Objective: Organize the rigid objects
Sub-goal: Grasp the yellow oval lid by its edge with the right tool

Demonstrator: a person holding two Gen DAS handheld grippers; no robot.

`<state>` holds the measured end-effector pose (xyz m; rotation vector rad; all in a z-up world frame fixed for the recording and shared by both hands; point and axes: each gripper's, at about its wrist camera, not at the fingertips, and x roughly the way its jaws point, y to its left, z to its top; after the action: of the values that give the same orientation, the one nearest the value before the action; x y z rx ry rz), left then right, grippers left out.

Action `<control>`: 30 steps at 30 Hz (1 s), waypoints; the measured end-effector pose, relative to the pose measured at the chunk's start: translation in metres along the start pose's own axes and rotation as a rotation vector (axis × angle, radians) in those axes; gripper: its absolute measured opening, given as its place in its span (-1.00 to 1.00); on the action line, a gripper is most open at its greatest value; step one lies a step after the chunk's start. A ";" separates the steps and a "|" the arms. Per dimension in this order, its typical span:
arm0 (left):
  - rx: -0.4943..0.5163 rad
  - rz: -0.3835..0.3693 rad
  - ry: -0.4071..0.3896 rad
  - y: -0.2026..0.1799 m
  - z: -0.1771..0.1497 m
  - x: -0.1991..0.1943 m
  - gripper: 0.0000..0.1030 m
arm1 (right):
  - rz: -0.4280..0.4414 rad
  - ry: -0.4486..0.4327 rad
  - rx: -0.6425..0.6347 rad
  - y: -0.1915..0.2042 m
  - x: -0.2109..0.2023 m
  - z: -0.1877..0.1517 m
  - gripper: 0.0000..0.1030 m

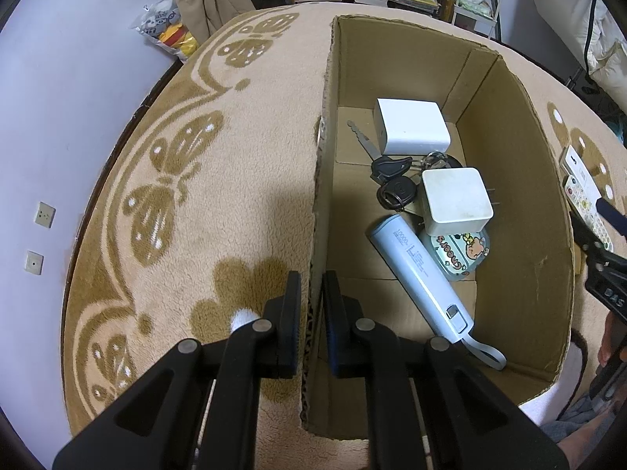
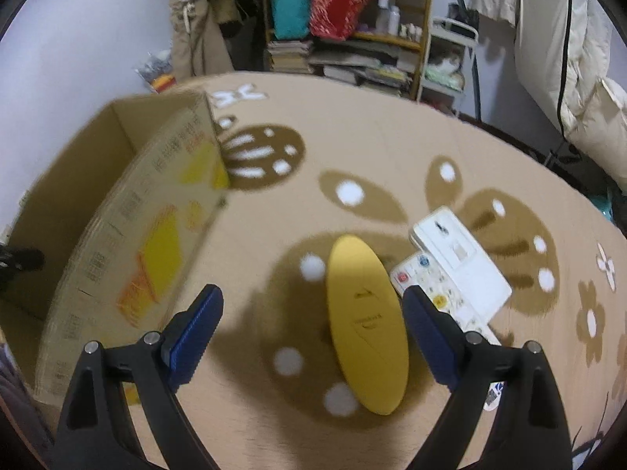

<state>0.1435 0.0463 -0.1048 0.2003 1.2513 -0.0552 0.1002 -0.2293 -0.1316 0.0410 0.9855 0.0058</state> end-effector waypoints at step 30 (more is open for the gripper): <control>0.000 0.013 -0.002 -0.001 -0.002 0.000 -0.76 | -0.062 0.049 0.118 -0.021 0.047 -0.023 0.21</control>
<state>0.1419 0.0454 -0.1057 0.2087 1.2483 -0.0443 0.1065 -0.2482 -0.1847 0.1190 1.0350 -0.1083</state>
